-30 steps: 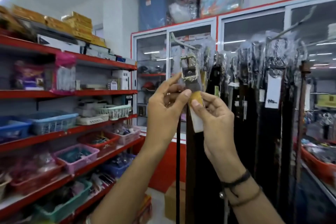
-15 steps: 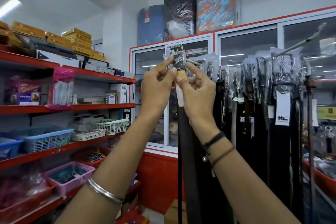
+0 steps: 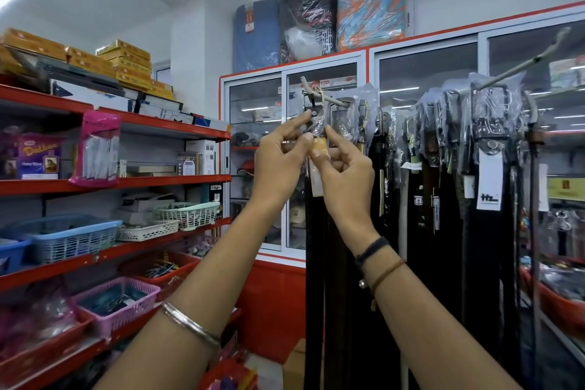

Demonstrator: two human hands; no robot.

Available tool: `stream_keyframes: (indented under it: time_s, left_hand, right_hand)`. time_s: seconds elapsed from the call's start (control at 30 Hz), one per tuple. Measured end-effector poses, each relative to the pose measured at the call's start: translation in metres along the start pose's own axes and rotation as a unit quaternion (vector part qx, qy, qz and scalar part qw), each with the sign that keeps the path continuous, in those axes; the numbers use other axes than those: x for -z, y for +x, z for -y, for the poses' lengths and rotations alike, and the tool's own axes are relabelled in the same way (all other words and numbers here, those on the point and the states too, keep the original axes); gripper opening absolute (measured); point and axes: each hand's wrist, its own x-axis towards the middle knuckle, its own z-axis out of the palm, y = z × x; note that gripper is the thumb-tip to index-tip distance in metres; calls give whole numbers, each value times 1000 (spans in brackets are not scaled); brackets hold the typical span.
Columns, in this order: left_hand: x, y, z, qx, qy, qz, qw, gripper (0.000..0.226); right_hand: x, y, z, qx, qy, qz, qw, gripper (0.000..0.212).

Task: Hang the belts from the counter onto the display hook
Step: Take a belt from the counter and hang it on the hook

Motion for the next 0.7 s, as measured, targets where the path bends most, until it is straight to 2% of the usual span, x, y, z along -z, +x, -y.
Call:
stream_keyframes:
  time_s: [0.13, 0.23, 0.4, 0.57, 0.7]
  left_hand:
    - [-2, -4, 10, -13, 50, 0, 999, 38]
    - [-10, -23, 10, -36, 97, -42, 994, 35]
    - [-35, -81, -9, -123, 99, -94, 983, 23]
    - [-84, -146, -18, -118, 40, -40, 991, 19]
    - [-137, -201, -26, -89, -33, 12, 995, 18]
  right_hand:
    - [12, -1, -7, 6, -28, 35, 999, 42]
    - [31, -11, -4, 23, -66, 40, 997, 41]
    - [87, -42, 6, 103, -139, 16, 985, 37]
    - [166, -77, 14, 163, -247, 38, 954, 33]
    - [241, -108, 16, 152, -336, 69, 927, 33]
